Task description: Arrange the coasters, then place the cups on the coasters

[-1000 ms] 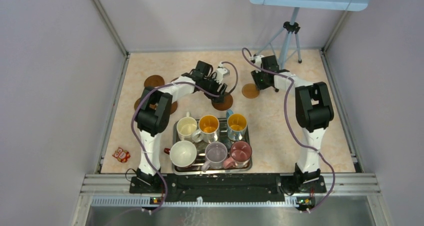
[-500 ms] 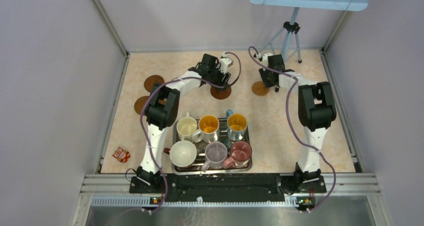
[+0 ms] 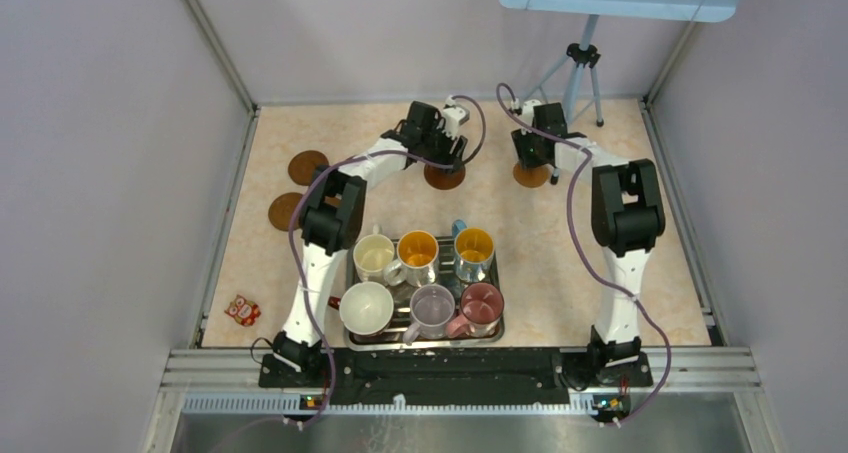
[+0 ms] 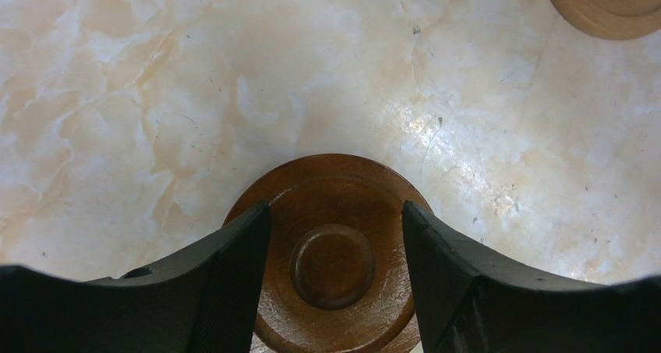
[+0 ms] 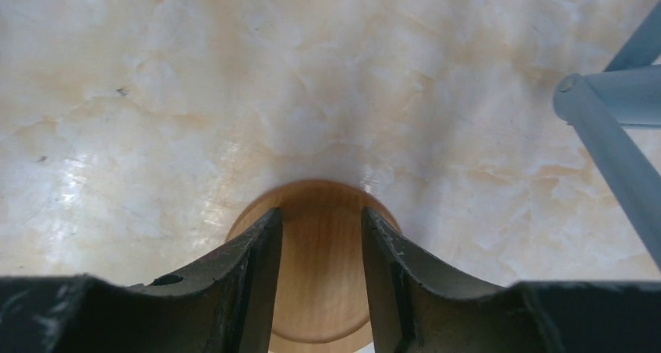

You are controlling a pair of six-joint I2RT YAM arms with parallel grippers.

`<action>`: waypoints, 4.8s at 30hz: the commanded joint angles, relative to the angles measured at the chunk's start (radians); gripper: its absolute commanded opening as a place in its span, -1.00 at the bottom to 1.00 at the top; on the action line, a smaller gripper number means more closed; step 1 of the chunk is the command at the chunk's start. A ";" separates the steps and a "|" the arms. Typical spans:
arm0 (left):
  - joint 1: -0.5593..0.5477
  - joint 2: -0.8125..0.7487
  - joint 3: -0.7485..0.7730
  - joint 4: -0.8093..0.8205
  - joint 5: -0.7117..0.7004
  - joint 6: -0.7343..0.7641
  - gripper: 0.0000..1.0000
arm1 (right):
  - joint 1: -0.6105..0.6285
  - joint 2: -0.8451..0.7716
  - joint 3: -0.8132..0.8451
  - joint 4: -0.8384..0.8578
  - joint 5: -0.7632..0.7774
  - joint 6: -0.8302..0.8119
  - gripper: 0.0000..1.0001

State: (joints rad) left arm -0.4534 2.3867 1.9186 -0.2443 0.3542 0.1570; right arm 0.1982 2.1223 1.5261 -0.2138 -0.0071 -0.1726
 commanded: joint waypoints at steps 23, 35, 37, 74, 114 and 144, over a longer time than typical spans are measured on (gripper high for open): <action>0.088 -0.267 -0.294 -0.001 -0.023 -0.045 0.50 | -0.002 -0.168 -0.127 -0.125 -0.206 -0.028 0.02; 0.094 -0.175 -0.231 -0.023 -0.012 -0.050 0.47 | 0.032 -0.045 -0.079 -0.088 -0.178 -0.034 -0.09; 0.094 -0.165 -0.223 -0.020 -0.011 -0.053 0.47 | 0.040 -0.030 -0.069 -0.083 -0.180 -0.034 -0.12; 0.098 -0.003 -0.101 0.041 0.083 -0.205 0.17 | 0.120 0.069 0.108 -0.104 -0.235 0.003 -0.25; 0.111 -0.105 0.036 0.029 0.021 -0.227 0.39 | 0.122 -0.067 0.106 -0.036 -0.255 0.165 -0.08; 0.446 -0.339 -0.418 -0.129 -0.163 -0.039 0.39 | -0.048 -0.521 -0.195 -0.336 -0.459 0.060 0.57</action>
State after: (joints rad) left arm -0.0143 2.0396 1.5196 -0.4225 0.2409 0.1322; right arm 0.1429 1.6863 1.3540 -0.5304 -0.4297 -0.0788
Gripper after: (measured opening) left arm 0.700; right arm 0.784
